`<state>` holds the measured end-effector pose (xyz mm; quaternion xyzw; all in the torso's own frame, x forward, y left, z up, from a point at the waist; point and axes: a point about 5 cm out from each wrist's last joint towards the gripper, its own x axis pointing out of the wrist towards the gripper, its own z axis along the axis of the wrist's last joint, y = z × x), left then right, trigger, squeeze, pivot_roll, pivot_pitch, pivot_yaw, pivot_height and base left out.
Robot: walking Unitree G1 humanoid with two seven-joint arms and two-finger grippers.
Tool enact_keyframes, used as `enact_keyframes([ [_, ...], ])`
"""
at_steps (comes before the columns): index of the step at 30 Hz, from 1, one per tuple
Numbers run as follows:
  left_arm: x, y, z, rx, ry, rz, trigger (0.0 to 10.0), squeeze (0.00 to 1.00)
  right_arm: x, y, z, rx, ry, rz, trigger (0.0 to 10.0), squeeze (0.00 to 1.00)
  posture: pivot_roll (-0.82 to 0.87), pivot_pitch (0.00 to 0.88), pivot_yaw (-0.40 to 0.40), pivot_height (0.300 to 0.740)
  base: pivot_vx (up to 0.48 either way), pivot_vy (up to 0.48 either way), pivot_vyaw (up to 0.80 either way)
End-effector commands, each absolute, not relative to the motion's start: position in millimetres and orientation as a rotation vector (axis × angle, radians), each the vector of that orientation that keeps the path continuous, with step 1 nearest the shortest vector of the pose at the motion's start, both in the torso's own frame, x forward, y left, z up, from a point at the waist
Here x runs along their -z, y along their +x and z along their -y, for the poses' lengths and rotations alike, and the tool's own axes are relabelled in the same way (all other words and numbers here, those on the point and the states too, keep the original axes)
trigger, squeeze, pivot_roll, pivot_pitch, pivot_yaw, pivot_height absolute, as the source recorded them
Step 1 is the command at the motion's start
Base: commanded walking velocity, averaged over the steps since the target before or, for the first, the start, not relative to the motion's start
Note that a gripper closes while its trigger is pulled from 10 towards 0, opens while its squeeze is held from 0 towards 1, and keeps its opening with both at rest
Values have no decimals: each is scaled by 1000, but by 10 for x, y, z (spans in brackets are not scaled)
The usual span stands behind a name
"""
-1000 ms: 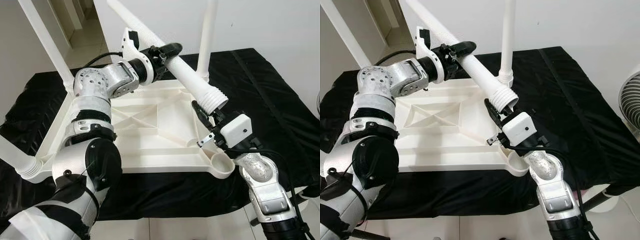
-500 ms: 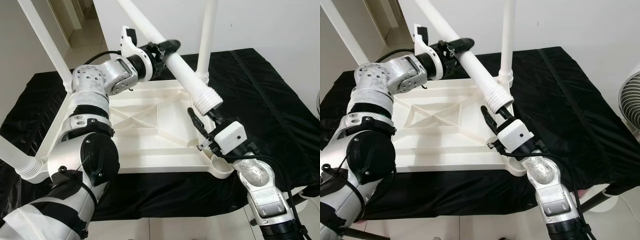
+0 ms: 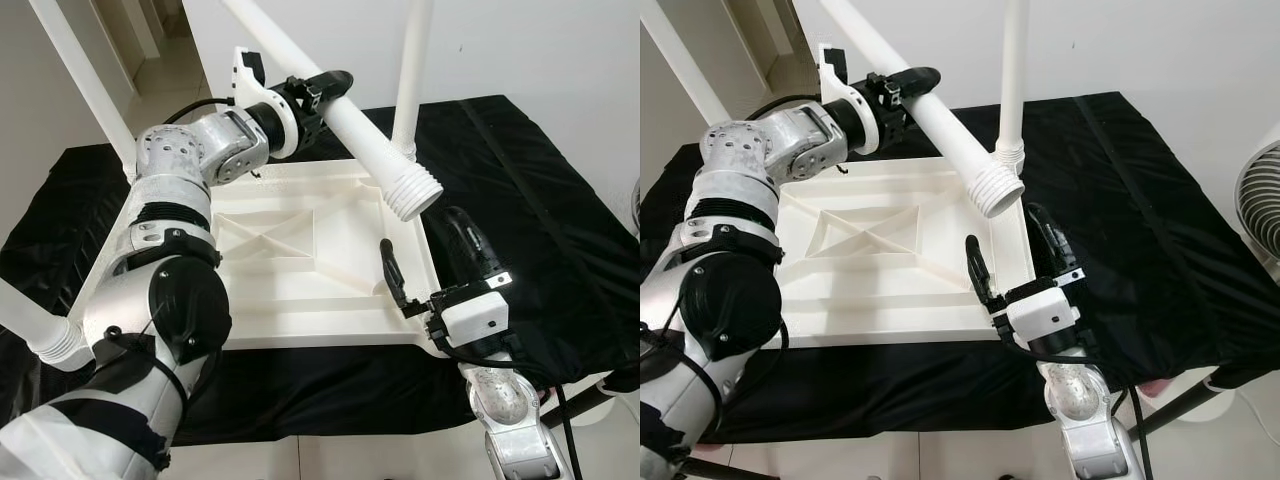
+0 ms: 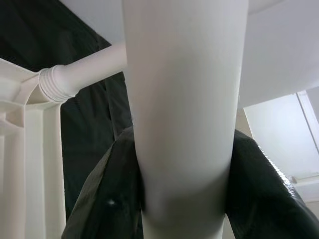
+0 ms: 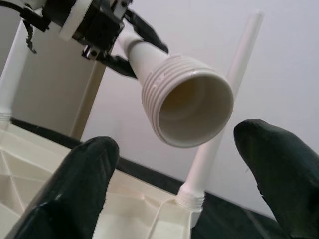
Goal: Building children table
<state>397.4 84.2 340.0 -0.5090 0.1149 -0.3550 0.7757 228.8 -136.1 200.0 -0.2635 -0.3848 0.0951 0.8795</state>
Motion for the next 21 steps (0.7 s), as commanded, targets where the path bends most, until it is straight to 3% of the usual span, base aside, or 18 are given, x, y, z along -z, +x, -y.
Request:
enact_keyframes([
  [1,-3512,3977,-894,769,-1112,-213,0,0,-1953,2237,1328,-198,-558,811,10000,1000,-19,111,141,740,0,0,0],
  [2,-3512,3977,-894,769,-1112,-213,0,0,-1953,2237,1328,-198,-558,811,10000,1000,-19,111,141,740,0,0,0],
  [3,-3529,3980,-899,769,-1112,-207,10000,0,-1896,2214,1329,-190,-561,793,10000,0,-19,111,142,740,0,0,0],
  [9,-3537,3947,-867,793,-971,-145,10000,0,-1949,2268,1380,-154,-474,726,10000,0,-16,116,130,740,0,0,0],
  [13,-3414,3968,-844,745,-787,-66,10000,0,-2192,2404,1515,-84,-325,704,10000,0,-21,114,113,740,0,0,0],
  [19,-3354,3982,-832,717,-721,-16,10000,0,-2300,2510,1578,-67,-209,650,10000,0,-30,111,102,740,0,0,0],
  [21,-3345,3976,-820,700,-669,38,10000,0,-2421,2594,1573,-111,-98,607,10000,0,-34,110,95,740,0,0,0],
])
